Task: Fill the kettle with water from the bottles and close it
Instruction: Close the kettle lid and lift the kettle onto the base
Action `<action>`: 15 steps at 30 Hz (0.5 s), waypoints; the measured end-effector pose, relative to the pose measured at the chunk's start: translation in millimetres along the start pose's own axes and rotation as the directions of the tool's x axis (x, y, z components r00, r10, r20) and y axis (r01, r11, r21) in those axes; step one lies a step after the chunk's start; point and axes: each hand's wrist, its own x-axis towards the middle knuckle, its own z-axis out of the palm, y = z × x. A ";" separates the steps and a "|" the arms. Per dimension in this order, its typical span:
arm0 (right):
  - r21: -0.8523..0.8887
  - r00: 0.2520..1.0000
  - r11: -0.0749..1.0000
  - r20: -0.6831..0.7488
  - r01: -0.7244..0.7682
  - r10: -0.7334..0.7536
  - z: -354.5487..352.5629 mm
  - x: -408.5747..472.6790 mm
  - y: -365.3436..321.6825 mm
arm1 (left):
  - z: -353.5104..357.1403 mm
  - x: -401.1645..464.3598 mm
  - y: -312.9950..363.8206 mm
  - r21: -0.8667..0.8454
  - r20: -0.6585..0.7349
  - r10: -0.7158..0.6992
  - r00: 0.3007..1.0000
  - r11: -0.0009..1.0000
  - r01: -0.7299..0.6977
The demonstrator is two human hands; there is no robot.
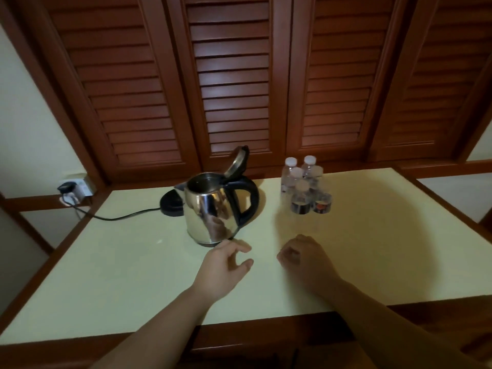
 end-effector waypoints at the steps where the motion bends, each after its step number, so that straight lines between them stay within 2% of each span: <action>1: 0.018 1.000 1.000 0.001 -0.001 0.001 6.6 4.2 -9.9 | -10.6 -5.7 -7.9 0.010 0.000 -0.007 1.000 1.000 0.007; 5: 0.052 0.997 0.998 -0.074 -0.028 0.031 24.3 20.9 -52.1 | -50.5 -21.9 -40.3 -0.024 -0.021 -0.048 0.999 0.999 0.048; 7: 0.118 0.985 0.991 -0.159 -0.055 0.074 27.0 29.2 -74.0 | -69.3 -24.1 -55.6 -0.062 -0.060 -0.096 0.994 0.994 0.092; 11: 0.247 0.905 0.968 -0.399 -0.050 0.148 23.3 51.0 -118.5 | -100.6 -10.9 -64.5 -0.108 -0.093 -0.155 0.984 0.984 0.144; 15: 0.356 0.866 0.933 -0.447 -0.057 0.223 16.2 84.5 -156.8 | -121.6 11.3 -46.3 -0.206 -0.072 -0.122 0.990 0.973 0.105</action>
